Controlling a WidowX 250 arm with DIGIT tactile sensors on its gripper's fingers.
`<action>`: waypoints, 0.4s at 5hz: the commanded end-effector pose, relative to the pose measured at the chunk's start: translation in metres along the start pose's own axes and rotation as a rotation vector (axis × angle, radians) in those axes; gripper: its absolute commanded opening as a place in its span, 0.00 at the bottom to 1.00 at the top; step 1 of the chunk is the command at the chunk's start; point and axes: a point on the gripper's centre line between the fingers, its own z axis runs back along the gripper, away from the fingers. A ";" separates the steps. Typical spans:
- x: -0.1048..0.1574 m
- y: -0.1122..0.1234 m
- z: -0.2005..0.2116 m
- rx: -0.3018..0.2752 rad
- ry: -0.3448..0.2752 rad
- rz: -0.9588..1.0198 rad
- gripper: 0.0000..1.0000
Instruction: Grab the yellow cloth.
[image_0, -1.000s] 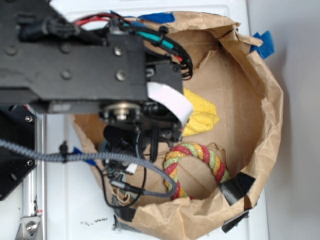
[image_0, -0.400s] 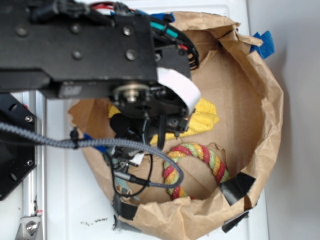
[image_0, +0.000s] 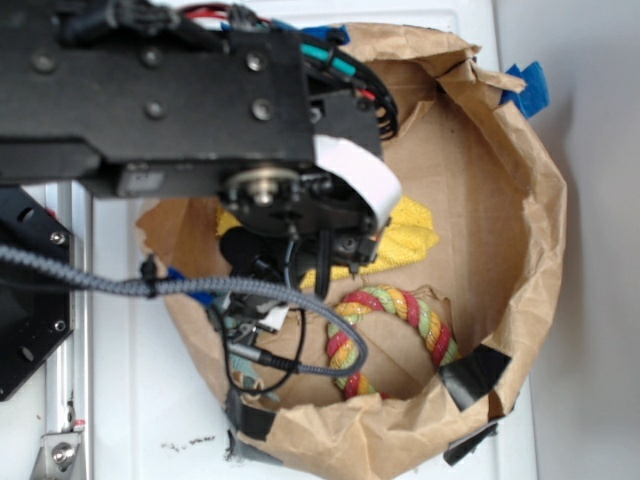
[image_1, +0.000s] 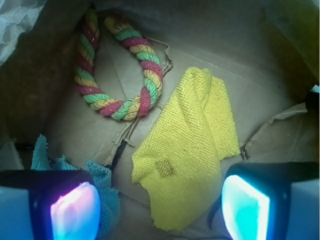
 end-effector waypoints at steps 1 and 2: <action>0.019 0.023 -0.017 0.050 -0.055 0.043 1.00; 0.025 0.023 -0.030 0.050 -0.045 0.031 1.00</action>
